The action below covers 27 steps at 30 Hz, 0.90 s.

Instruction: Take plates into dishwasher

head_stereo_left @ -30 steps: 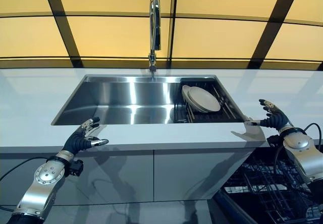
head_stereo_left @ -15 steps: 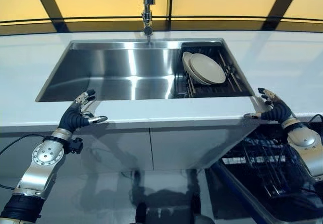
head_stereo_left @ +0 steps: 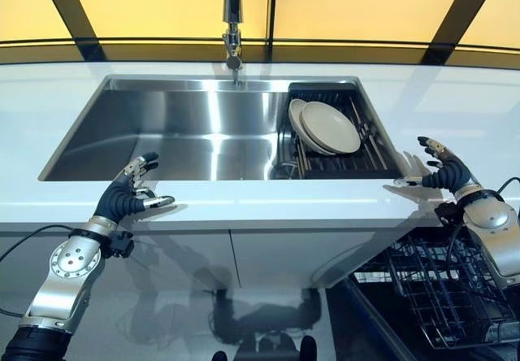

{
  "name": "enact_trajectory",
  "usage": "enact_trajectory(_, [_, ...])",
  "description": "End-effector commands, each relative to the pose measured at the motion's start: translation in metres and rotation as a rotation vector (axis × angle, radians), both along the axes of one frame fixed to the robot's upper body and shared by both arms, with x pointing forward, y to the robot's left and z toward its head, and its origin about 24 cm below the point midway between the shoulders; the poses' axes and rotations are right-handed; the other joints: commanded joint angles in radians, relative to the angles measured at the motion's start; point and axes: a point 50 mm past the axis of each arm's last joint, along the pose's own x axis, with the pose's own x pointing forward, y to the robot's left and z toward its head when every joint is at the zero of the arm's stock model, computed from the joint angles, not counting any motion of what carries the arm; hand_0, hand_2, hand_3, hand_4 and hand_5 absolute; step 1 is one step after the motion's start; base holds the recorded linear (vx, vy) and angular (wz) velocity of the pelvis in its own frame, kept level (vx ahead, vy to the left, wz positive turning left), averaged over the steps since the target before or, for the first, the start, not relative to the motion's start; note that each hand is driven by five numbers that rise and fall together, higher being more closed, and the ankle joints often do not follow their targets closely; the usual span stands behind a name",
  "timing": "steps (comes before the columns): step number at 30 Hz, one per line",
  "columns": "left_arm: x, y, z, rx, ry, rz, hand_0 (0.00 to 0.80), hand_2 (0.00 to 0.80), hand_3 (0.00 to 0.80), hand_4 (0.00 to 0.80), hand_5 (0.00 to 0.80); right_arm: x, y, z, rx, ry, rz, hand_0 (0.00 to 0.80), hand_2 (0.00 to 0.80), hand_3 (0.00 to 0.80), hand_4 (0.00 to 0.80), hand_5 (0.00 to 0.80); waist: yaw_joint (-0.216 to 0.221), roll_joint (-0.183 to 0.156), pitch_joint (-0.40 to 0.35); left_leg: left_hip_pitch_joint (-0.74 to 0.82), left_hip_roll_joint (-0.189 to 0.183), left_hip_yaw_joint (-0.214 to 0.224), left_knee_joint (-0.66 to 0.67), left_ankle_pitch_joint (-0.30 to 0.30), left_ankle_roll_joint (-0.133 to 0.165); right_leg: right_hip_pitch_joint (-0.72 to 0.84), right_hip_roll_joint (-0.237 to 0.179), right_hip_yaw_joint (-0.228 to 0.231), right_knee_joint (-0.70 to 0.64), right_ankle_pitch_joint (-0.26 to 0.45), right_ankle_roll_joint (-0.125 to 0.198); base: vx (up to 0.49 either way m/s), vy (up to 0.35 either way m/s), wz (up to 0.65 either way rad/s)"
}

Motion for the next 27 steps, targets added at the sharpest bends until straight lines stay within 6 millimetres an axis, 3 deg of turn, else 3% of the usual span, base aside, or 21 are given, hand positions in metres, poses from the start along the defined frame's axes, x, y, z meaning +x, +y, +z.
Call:
enact_trajectory(1, [-0.007,-0.001,-0.018,0.011,0.067,-0.006,0.000,0.000,0.000,0.000,0.000,0.007,0.025,0.007,-0.039,-0.016,0.103,0.000,0.000,0.000,0.000,0.000,0.014,-0.041,-0.108,0.070,-0.003,-0.029,0.015,-0.057,0.060,-0.193,-0.073,0.009,0.089,0.162,0.086,0.074,-0.060,-0.01])
enact_trajectory(3, [-0.006,-0.002,-0.018,0.006,0.067,-0.004,0.000,0.000,0.000,0.000,0.000,0.009,0.027,0.007,-0.038,-0.005,0.116,0.000,0.000,0.000,0.000,0.000,0.009,-0.039,-0.121,0.086,0.010,-0.031,0.025,-0.069,0.051,-0.186,-0.069,0.001,0.088,0.138,0.074,0.106,-0.087,0.02])
enact_trajectory(4, [-0.006,-0.002,-0.019,-0.001,0.070,-0.001,0.000,0.000,0.000,0.000,0.000,0.010,0.028,0.007,-0.045,0.004,0.132,0.000,0.000,0.000,0.000,0.000,0.006,-0.038,-0.135,0.102,0.033,-0.033,0.066,-0.097,0.028,-0.172,-0.055,-0.004,0.091,0.107,0.044,0.104,-0.088,0.06])
enact_trajectory(5, [-0.006,-0.002,-0.020,-0.002,0.071,0.000,0.000,0.000,0.000,0.000,0.000,0.010,0.029,0.007,-0.045,0.006,0.136,0.000,0.000,0.000,0.000,0.000,0.005,-0.037,-0.137,0.102,0.037,-0.032,0.077,-0.102,0.023,-0.167,-0.051,-0.005,0.090,0.103,0.039,0.073,-0.083,0.14])
enact_trajectory(7, [-0.009,-0.004,-0.022,-0.015,0.069,-0.005,0.000,0.000,0.000,0.000,0.000,0.013,0.034,0.006,-0.053,0.013,0.147,0.000,0.000,0.000,0.000,0.000,0.027,-0.051,-0.126,0.007,0.036,-0.035,0.296,-0.005,-0.001,-0.105,-0.035,-0.005,0.062,0.075,0.000,0.056,-0.091,0.13])
enact_trajectory(8, [-0.011,-0.008,-0.024,-0.031,0.064,-0.015,0.000,0.000,0.000,0.000,0.000,0.014,0.036,0.004,-0.054,0.017,0.143,0.000,0.000,0.000,0.000,0.000,0.055,-0.054,-0.103,-0.134,0.024,-0.056,0.458,0.096,-0.012,-0.042,-0.022,0.005,0.043,0.051,-0.022,0.100,-0.040,0.00])
enact_trajectory(9, [-0.012,-0.011,-0.027,-0.053,0.059,-0.031,0.000,0.000,0.000,0.000,0.000,0.015,0.037,-0.001,-0.054,0.018,0.128,0.000,0.000,0.000,0.000,0.000,0.077,-0.043,-0.077,-0.251,0.044,-0.027,0.464,0.157,-0.031,0.021,-0.004,0.016,0.029,0.025,-0.036,0.119,0.038,-0.03])
enact_trajectory(11, [-0.012,-0.012,-0.028,-0.061,0.053,-0.039,0.000,0.000,0.000,0.000,0.000,0.016,0.038,-0.005,-0.070,0.021,0.126,0.000,0.000,0.000,0.000,0.000,0.090,-0.026,-0.067,-0.242,0.067,0.003,0.338,0.148,-0.032,0.049,0.006,0.020,0.020,0.015,-0.026,0.110,0.100,-0.18])
enact_trajectory(12, [-0.010,-0.017,-0.026,-0.062,0.030,-0.044,0.000,0.000,0.000,0.000,0.000,0.017,0.041,-0.006,-0.065,0.015,0.139,0.000,0.000,0.000,0.000,0.000,0.105,-0.012,-0.059,-0.239,0.084,0.027,0.159,0.183,-0.028,0.081,0.017,0.031,-0.008,0.012,-0.017,0.110,0.087,-0.29])
enact_trajectory(17, [-0.002,-0.022,-0.017,-0.065,-0.014,-0.051,0.000,0.000,0.000,0.000,0.000,0.015,0.039,0.002,-0.060,0.024,0.156,0.000,0.000,0.000,0.000,0.000,0.103,-0.016,-0.082,-0.211,0.066,0.041,0.070,0.166,-0.019,0.090,0.001,0.011,-0.045,0.022,-0.004,0.011,0.077,-0.46])
enact_trajectory(20, [-0.001,-0.022,-0.015,-0.067,-0.003,-0.054,0.000,0.000,0.000,0.000,0.000,0.008,0.034,-0.008,-0.049,0.043,0.155,0.000,0.000,0.000,0.000,0.000,0.093,-0.012,-0.125,-0.152,0.054,0.036,0.004,0.147,-0.016,0.091,-0.007,-0.006,-0.070,0.018,0.005,0.041,0.044,-0.07])
enact_trajectory(27, [-0.002,-0.026,-0.022,-0.061,0.033,-0.063,0.000,0.000,0.000,0.000,0.000,0.004,0.034,-0.014,-0.082,0.066,0.147,0.000,0.000,0.000,0.000,0.000,0.079,-0.007,-0.154,-0.122,0.073,0.058,-0.010,0.124,-0.016,0.089,-0.011,-0.008,-0.094,0.016,0.007,0.023,0.010,0.16])
